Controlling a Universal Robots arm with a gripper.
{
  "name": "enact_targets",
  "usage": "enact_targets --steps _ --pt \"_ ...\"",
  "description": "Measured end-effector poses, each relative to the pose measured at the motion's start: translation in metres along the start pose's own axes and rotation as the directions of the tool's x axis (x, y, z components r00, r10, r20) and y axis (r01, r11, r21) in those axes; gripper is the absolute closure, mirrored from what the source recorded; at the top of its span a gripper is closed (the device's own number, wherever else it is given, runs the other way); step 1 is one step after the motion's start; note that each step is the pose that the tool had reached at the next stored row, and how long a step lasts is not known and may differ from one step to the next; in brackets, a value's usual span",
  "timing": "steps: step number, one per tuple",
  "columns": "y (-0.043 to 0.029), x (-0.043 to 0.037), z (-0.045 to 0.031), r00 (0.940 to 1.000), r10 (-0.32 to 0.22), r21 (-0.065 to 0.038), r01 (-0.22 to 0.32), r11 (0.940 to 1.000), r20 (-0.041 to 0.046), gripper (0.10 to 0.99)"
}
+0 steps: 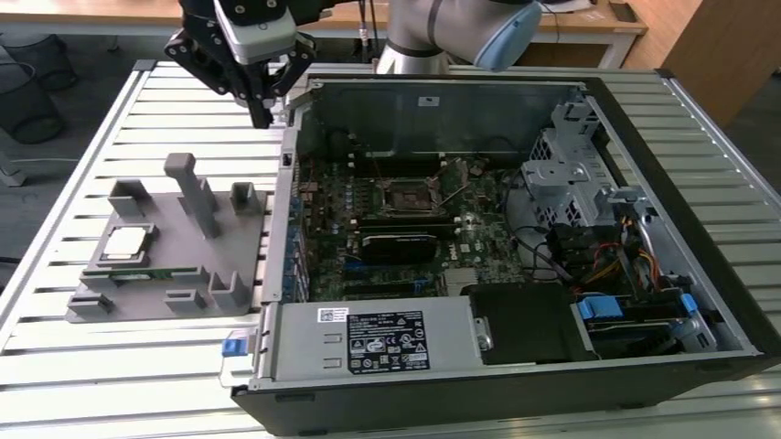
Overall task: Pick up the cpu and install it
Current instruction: 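Reach for the cpu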
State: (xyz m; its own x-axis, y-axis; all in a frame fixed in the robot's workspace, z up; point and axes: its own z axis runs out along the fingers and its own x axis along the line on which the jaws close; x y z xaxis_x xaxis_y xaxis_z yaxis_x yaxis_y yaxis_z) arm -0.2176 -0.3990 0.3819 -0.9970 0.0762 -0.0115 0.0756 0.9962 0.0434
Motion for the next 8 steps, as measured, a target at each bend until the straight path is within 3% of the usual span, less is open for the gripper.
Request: enact_targets --steps 8 --pt "-0.0004 0.0055 0.0009 1.0 0.0 0.0 0.0 1.0 -0.0008 0.98"
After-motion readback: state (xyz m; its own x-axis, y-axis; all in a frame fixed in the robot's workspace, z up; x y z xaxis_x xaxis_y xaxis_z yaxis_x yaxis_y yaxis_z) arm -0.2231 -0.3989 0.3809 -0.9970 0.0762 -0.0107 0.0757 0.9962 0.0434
